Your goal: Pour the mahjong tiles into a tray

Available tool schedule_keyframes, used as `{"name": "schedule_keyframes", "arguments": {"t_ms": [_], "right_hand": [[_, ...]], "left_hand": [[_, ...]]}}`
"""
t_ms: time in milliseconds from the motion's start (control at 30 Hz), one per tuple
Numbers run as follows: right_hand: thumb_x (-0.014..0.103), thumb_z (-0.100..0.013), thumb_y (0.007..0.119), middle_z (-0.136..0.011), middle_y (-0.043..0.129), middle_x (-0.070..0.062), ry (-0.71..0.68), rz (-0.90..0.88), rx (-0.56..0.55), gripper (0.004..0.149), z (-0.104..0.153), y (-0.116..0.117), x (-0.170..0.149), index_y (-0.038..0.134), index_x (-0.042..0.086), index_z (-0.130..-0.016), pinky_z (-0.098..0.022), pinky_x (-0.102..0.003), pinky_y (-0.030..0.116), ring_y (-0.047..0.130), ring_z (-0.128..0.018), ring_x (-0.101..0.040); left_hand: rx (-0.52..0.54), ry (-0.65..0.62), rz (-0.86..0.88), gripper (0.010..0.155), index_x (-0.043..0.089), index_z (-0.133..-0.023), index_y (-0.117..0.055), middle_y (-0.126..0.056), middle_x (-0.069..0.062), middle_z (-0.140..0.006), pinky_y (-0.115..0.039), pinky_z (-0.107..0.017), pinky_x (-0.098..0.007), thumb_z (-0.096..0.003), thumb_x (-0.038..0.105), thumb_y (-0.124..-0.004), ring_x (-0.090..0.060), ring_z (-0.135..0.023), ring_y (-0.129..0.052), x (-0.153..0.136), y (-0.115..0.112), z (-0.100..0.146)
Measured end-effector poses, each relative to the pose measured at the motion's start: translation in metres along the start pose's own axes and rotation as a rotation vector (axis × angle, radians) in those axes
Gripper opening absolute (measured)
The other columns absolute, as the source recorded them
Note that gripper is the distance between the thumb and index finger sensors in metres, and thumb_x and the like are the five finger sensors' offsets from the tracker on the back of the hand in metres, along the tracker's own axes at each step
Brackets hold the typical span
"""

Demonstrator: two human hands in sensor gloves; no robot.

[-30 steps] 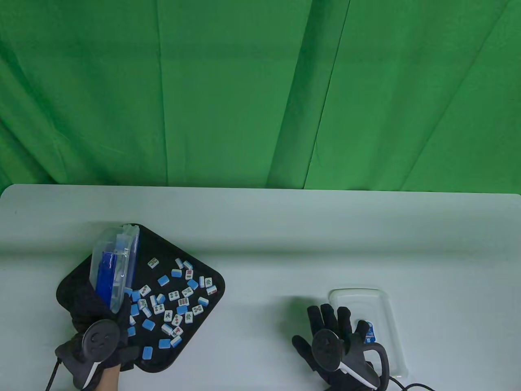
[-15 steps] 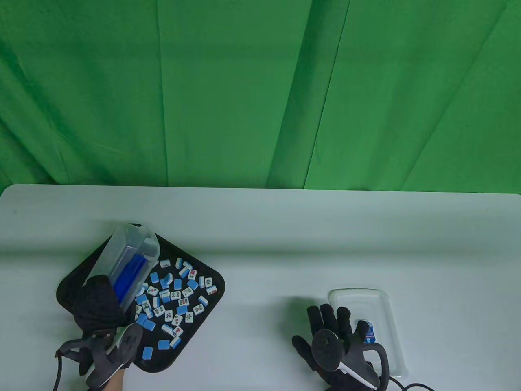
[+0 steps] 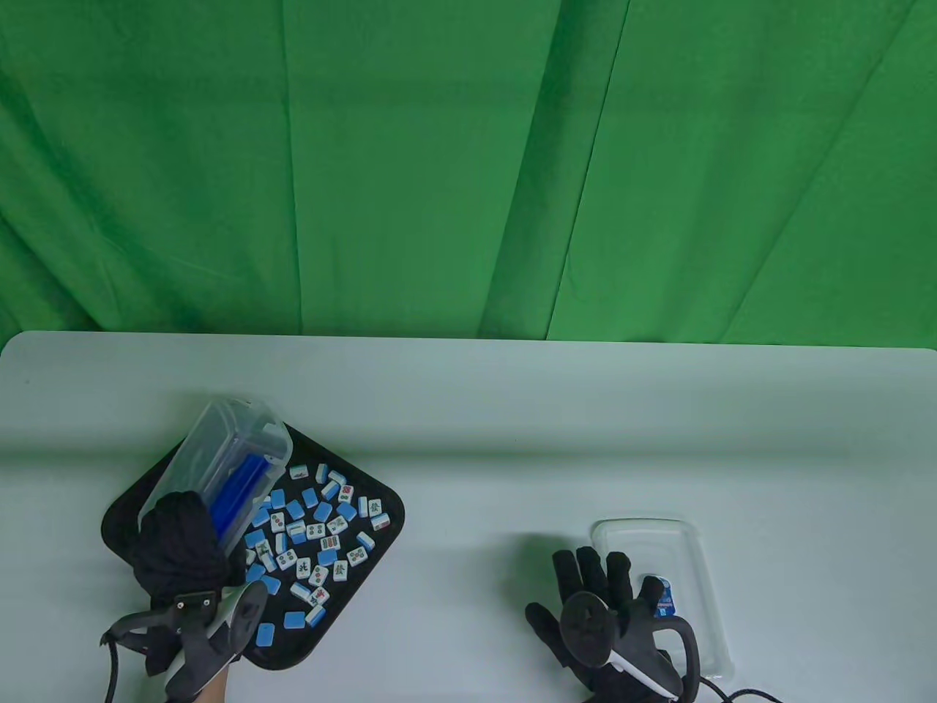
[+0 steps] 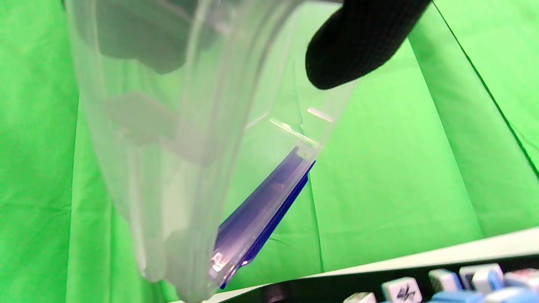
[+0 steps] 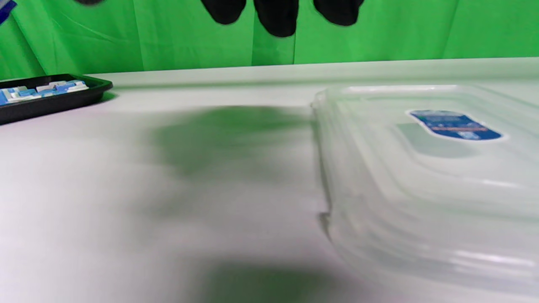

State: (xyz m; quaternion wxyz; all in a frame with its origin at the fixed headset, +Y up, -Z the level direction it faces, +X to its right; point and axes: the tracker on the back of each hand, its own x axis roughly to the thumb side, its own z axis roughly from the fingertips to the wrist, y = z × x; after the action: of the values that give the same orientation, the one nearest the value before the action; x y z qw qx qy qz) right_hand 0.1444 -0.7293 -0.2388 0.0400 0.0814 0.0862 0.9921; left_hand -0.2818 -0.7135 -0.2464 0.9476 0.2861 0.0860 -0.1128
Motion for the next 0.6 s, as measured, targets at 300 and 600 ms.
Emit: {"name": "schedule_keyframes", "arguments": {"t_ms": [300,600], "right_hand": [[0.069,-0.063,0.046,-0.129,0.037,-0.021,0.007,-0.042,-0.055,0.082,0.001,-0.003,-0.003,0.031,0.016,-0.124,-0.072,-0.082,0.03,0.034,-0.113,-0.056],[0.067,-0.064,0.048,-0.125,0.047,-0.019,-0.062,-0.377,-0.132,0.08,0.002,-0.011,-0.015,0.035,0.013,-0.122,-0.075,-0.076,0.042,0.049,-0.11,-0.052]], "left_hand": [[0.038,0.066,0.296,0.09,-0.013,-0.112,-0.022,-0.052,-0.042,-0.107,-0.068,-0.057,-0.068,-0.0614,0.041,-0.075,-0.059,-0.087,-0.075,0.004,0.032,-0.002],[-0.071,0.002,0.681,0.089,-0.016,-0.111,-0.027,-0.06,-0.042,-0.106,-0.078,-0.054,-0.063,-0.0636,0.045,-0.071,-0.056,-0.084,-0.085,0.04,0.051,0.001]]}}
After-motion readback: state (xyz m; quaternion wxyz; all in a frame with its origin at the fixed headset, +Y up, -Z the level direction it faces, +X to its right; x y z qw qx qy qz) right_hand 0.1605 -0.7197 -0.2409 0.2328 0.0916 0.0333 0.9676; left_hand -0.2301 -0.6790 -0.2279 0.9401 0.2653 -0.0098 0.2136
